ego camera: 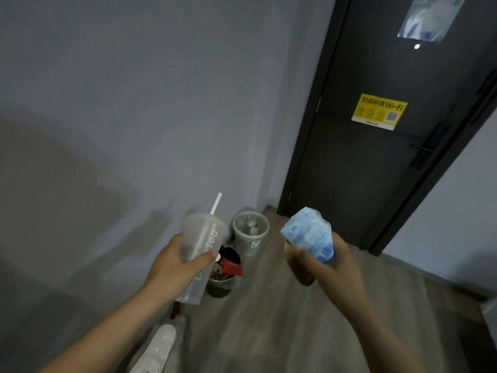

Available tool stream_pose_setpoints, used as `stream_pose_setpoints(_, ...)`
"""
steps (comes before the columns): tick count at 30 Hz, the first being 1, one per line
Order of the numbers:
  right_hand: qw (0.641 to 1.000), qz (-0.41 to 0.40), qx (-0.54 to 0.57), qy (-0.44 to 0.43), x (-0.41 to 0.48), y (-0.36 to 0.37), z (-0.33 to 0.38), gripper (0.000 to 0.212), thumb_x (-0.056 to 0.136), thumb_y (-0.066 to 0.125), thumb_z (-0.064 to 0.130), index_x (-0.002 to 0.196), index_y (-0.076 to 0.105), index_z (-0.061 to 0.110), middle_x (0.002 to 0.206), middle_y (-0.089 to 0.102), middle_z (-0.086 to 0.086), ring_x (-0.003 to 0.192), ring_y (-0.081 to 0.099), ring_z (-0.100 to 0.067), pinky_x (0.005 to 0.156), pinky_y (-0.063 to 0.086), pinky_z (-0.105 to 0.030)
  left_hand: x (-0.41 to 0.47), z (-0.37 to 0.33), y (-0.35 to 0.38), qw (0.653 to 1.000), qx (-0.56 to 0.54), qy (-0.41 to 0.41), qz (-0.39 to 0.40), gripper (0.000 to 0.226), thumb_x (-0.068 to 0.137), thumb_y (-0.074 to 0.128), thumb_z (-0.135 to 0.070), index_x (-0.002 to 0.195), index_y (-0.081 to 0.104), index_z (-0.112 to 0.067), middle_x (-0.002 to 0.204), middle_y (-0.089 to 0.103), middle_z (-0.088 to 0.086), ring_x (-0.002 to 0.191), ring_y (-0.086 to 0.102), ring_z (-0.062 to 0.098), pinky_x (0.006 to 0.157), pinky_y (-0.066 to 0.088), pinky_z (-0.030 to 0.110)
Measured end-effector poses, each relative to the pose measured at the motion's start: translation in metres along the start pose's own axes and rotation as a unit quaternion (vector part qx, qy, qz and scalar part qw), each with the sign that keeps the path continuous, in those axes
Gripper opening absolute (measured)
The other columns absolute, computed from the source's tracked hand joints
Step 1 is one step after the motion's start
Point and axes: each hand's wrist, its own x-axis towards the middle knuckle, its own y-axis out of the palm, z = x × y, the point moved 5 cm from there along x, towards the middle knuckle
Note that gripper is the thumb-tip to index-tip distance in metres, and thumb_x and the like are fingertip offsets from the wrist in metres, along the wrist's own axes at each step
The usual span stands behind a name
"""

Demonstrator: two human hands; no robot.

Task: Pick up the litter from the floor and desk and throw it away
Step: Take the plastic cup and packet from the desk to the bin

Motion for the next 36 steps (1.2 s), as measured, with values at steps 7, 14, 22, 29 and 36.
stream_pose_setpoints(7,0.997,0.02,0.006,0.077,0.105,0.045,-0.059,0.034,0.077,0.075,0.035,0.107,0.06,0.03,0.093,0.07,0.004,0.082,0.068,-0.006,0.069,0.054,-0.026,0.127,0.028,0.035,0.997,0.037,-0.054,0.046,0.045,0.079,0.073,-0.034,0.114,0.046,-0.025,0.096,0.056,-0.011,0.078,0.051,-0.004,0.059,0.037,0.015)
stream_pose_setpoints(14,0.993,0.057,0.022,0.102,0.206,0.078,-0.138,0.028,0.077,0.075,0.039,0.099,0.058,0.044,0.092,0.071,0.012,0.082,0.068,-0.002,0.07,0.057,-0.028,0.224,0.062,0.078,0.989,0.078,-0.114,0.061,0.07,0.08,0.074,-0.033,0.138,0.038,-0.018,0.115,0.05,-0.006,0.098,0.049,0.014,0.067,0.038,0.019)
stream_pose_setpoints(22,0.975,0.14,0.07,0.158,0.343,0.121,-0.25,0.039,0.07,0.077,0.046,0.096,0.061,0.022,0.08,0.067,0.004,0.071,0.066,-0.012,0.063,0.053,-0.029,0.322,0.102,0.145,0.969,0.12,-0.214,0.029,0.076,0.076,0.074,-0.047,0.138,0.039,-0.022,0.127,0.052,0.002,0.097,0.045,0.014,0.078,0.037,0.026)
stream_pose_setpoints(29,0.956,0.225,0.013,0.191,0.412,0.175,-0.356,0.016,0.077,0.08,0.022,0.081,0.065,0.022,0.071,0.069,0.003,0.061,0.066,-0.005,0.051,0.05,-0.015,0.383,0.165,0.208,0.939,0.139,-0.313,0.035,0.076,0.077,0.075,-0.042,0.138,0.039,-0.015,0.127,0.055,0.009,0.093,0.047,0.016,0.067,0.038,0.023)
stream_pose_setpoints(36,0.93,0.256,0.002,0.262,0.419,0.252,-0.444,0.015,0.075,0.08,0.023,0.077,0.065,0.026,0.073,0.071,0.009,0.061,0.067,-0.005,0.048,0.049,-0.014,0.427,0.261,0.252,0.902,0.166,-0.392,0.068,0.073,0.083,0.07,-0.043,0.139,0.036,-0.011,0.124,0.056,0.013,0.094,0.052,0.021,0.076,0.046,0.03)
